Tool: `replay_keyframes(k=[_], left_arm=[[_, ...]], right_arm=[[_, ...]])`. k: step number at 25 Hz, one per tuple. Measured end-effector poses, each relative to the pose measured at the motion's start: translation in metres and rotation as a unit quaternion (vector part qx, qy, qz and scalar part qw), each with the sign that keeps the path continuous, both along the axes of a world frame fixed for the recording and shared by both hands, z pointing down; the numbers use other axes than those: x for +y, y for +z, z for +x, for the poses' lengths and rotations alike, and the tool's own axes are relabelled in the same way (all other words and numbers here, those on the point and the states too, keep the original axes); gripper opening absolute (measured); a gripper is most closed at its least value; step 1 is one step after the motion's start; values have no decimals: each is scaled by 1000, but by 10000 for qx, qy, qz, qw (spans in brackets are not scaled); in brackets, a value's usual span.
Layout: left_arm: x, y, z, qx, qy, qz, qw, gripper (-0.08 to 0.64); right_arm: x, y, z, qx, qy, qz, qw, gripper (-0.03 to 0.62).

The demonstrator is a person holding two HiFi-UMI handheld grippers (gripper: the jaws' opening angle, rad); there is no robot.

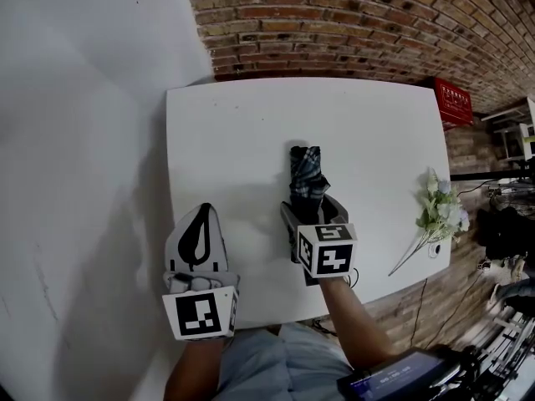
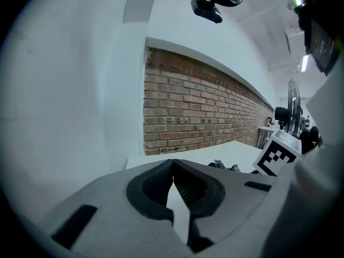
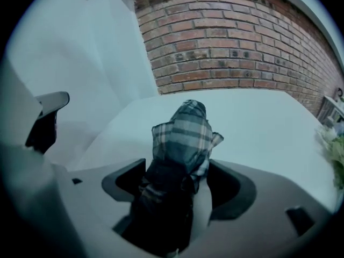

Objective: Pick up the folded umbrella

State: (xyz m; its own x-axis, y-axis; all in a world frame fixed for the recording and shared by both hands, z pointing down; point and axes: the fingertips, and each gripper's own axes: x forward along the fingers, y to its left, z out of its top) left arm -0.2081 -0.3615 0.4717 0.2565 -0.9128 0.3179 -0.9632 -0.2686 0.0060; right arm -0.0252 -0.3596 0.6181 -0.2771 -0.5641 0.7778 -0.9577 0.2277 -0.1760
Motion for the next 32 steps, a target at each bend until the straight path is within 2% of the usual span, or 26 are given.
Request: replay_keyframes(k=[17, 32], left_arm=[[0, 1, 6, 46, 65, 24, 10000, 6], [2, -2, 10, 12, 51, 34, 10000, 6]], right_arm=[[1, 2, 2, 195, -234, -1, 9995, 285], [3, -1, 4, 10, -132, 28, 9999, 216]])
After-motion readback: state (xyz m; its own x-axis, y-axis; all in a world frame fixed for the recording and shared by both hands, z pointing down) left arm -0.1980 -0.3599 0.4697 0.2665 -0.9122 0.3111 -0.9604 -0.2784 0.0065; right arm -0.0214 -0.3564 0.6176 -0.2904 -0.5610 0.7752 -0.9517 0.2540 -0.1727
